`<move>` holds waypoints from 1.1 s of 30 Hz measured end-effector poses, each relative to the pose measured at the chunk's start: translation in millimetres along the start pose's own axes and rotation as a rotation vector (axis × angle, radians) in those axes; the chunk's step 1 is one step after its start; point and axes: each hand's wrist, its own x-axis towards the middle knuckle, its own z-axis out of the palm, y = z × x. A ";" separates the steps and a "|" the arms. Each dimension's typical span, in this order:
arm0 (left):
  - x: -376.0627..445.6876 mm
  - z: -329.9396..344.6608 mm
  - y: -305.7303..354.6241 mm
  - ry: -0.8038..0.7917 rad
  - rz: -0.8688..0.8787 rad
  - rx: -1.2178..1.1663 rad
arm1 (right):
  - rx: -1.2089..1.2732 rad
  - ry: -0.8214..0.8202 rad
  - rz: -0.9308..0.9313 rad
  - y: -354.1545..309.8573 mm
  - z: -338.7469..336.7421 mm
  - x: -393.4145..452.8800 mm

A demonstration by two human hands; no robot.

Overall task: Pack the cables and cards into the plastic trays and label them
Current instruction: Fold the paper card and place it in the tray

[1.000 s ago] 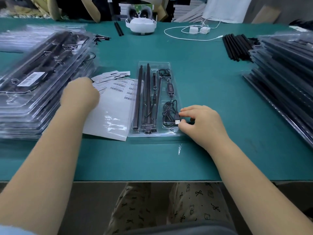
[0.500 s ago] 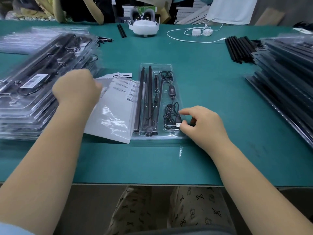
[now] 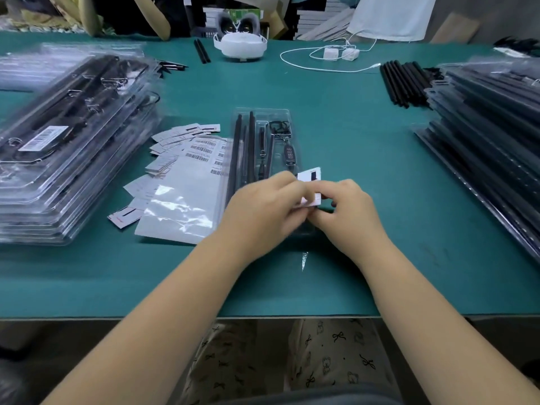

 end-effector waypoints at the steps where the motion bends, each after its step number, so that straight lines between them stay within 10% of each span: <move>1: -2.5 1.0 -2.7 -0.045 -0.090 -0.048 | 0.035 -0.009 0.050 1.3 -0.2 0.0; 11: -4.0 -1.2 -12.2 -0.358 -0.073 0.114 | 0.463 -0.018 0.231 0.3 -4.6 6.8; 17: -6.0 5.7 -0.5 -0.477 -0.029 0.331 | 0.595 0.258 0.431 4.4 -10.7 9.7; 33: -7.4 14.9 16.9 -0.403 0.094 0.390 | 0.669 0.491 0.510 6.5 -18.6 9.2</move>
